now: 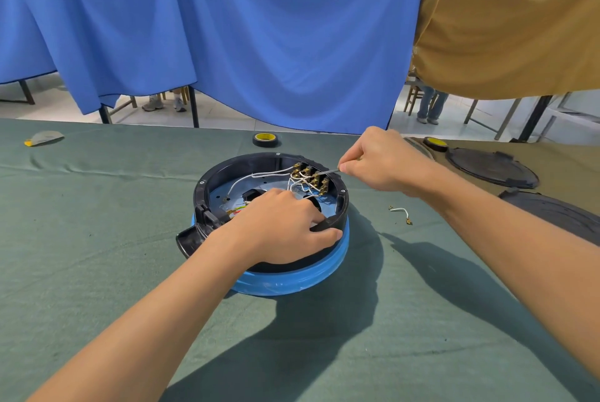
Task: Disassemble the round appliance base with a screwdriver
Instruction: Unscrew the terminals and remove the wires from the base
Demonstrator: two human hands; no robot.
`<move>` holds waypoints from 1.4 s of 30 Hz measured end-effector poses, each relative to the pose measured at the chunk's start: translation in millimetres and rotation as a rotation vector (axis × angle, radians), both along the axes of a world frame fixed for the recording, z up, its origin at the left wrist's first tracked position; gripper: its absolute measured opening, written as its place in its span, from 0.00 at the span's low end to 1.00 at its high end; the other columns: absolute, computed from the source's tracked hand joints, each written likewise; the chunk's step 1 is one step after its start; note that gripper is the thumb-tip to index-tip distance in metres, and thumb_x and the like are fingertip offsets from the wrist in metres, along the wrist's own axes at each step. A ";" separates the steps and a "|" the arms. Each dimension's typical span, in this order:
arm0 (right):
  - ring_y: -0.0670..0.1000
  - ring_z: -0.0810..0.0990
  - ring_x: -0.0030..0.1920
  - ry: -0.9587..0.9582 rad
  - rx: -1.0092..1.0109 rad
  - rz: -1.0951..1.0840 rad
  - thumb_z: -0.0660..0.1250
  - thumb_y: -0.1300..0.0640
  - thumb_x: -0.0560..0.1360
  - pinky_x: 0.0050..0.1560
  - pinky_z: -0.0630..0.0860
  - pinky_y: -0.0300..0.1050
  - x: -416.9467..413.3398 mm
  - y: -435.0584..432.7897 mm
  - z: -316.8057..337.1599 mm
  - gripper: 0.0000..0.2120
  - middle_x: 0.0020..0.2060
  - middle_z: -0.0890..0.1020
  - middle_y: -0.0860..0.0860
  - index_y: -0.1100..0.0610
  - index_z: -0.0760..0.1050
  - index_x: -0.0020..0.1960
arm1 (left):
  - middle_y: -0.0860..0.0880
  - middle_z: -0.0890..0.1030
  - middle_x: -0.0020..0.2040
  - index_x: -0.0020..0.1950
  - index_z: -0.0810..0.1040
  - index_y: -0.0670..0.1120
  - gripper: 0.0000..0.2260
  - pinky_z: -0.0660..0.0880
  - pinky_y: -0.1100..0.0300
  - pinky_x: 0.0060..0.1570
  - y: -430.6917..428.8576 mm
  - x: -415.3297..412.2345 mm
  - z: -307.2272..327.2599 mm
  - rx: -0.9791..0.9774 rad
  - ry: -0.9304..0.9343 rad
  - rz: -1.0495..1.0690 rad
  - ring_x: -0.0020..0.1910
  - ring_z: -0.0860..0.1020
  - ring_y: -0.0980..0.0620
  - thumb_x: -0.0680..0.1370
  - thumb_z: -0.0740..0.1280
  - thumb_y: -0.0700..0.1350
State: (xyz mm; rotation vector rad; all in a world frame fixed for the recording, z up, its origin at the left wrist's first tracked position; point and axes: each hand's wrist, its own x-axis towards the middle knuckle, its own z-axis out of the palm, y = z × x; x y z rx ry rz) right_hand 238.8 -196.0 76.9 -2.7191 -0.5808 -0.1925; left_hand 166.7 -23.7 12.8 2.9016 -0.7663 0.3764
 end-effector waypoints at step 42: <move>0.44 0.54 0.18 0.860 0.454 -0.171 0.64 0.62 0.78 0.17 0.55 0.34 41.8 -15.8 29.2 0.07 0.26 0.70 0.53 0.64 0.79 0.50 | 0.48 0.78 0.39 0.39 0.73 0.48 0.25 0.67 0.54 0.39 2.1 -0.8 2.4 0.000 0.088 0.088 0.44 0.75 0.45 0.76 0.54 0.67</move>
